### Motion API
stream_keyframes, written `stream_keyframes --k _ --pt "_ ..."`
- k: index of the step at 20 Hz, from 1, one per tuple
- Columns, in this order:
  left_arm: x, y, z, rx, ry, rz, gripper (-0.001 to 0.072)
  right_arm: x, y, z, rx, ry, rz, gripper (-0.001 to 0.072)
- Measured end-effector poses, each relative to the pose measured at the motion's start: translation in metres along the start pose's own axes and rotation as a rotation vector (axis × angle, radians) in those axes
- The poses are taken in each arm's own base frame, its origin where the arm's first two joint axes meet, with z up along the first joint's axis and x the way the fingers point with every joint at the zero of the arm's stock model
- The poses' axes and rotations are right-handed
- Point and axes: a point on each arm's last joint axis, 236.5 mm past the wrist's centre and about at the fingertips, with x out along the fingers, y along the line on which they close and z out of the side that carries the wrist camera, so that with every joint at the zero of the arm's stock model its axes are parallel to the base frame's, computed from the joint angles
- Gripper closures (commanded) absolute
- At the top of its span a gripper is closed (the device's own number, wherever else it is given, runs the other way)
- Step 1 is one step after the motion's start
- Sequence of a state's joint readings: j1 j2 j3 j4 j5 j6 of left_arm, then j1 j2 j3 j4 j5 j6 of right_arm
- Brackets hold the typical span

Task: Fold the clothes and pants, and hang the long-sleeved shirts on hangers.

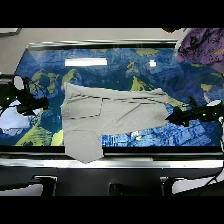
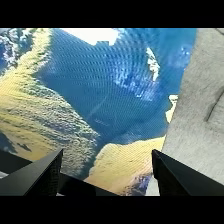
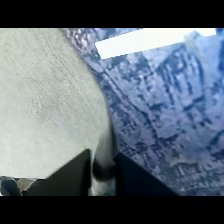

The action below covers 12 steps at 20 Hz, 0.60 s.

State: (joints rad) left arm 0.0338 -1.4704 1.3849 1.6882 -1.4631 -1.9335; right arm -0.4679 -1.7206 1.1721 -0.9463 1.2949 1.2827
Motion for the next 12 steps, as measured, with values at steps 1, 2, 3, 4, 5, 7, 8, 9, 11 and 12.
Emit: stream_keyframes --k 1,2,3,4,5,7,8,9,11,12 --pt "-0.001 0.000 -0.001 0.000 0.002 -0.001 0.0100 0.001 0.000 -0.001 -0.006 0.004 -0.008 0.0681" --pt "0.000 0.001 -0.004 0.009 0.008 -0.002 0.0100 0.002 0.000 -0.002 -0.014 0.005 -0.018 0.0681" --pt "0.002 0.005 -0.008 0.021 0.017 -0.002 0.0100 0.001 -0.001 -0.002 -0.022 0.005 -0.028 0.0681" --pt "0.005 0.011 -0.014 0.023 0.021 -0.008 0.0100 0.000 -0.002 -0.002 -0.031 0.002 -0.043 0.0681" --pt "0.010 0.019 -0.020 0.004 0.021 -0.027 0.0099 -0.002 -0.003 -0.003 -0.040 -0.001 -0.055 0.0681" --pt "0.022 0.023 -0.036 -0.049 0.025 -0.148 0.0099 -0.007 -0.004 -0.003 -0.058 -0.013 -0.080 0.0681" --pt "0.027 0.019 -0.044 -0.073 0.028 -0.228 0.0099 -0.010 -0.004 -0.002 -0.065 -0.020 -0.088 0.0681" --pt "0.032 0.013 -0.053 -0.102 0.036 -0.318 0.0099 -0.012 -0.003 -0.002 -0.071 -0.029 -0.095 0.0681" --pt "0.042 0.001 -0.068 -0.148 0.053 -0.456 0.0099 -0.015 0.002 -0.002 -0.073 -0.032 -0.080 0.0681" --pt "0.046 -0.006 -0.075 -0.164 0.066 -0.512 0.0099 -0.016 0.005 -0.003 -0.073 -0.033 -0.073 0.0681"
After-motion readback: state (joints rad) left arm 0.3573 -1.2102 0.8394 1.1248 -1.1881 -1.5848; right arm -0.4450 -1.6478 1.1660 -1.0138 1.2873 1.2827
